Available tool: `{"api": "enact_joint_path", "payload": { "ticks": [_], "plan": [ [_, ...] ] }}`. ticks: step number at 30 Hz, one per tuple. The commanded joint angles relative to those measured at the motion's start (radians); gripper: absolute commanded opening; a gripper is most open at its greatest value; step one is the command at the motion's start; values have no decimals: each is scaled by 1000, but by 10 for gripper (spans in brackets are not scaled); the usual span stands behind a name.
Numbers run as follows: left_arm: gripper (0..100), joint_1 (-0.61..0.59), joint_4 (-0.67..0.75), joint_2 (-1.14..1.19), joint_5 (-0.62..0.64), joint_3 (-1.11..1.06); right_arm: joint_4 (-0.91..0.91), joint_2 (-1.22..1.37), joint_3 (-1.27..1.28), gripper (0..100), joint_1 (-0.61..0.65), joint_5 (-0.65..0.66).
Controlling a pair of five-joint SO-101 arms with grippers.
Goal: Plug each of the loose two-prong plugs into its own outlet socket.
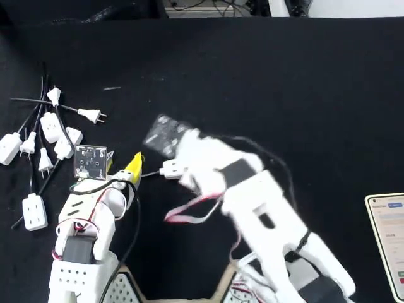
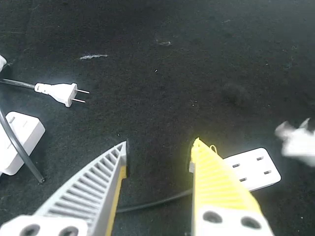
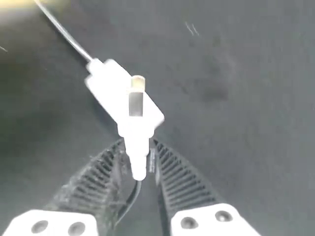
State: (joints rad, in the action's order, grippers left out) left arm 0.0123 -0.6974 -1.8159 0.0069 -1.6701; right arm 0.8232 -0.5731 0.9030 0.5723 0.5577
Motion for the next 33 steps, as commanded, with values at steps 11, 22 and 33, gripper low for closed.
{"api": "enact_joint_path", "payload": {
  "ticks": [11,22,33],
  "plan": [
    [216,-97,3,-8,117,61,-384,249,27,10,95,-75],
    [216,-13,3,-9,126,61,-399,269,21,10,175,-146],
    [216,-13,11,-8,49,25,-396,18,131,10,175,-256]
  ]
}}
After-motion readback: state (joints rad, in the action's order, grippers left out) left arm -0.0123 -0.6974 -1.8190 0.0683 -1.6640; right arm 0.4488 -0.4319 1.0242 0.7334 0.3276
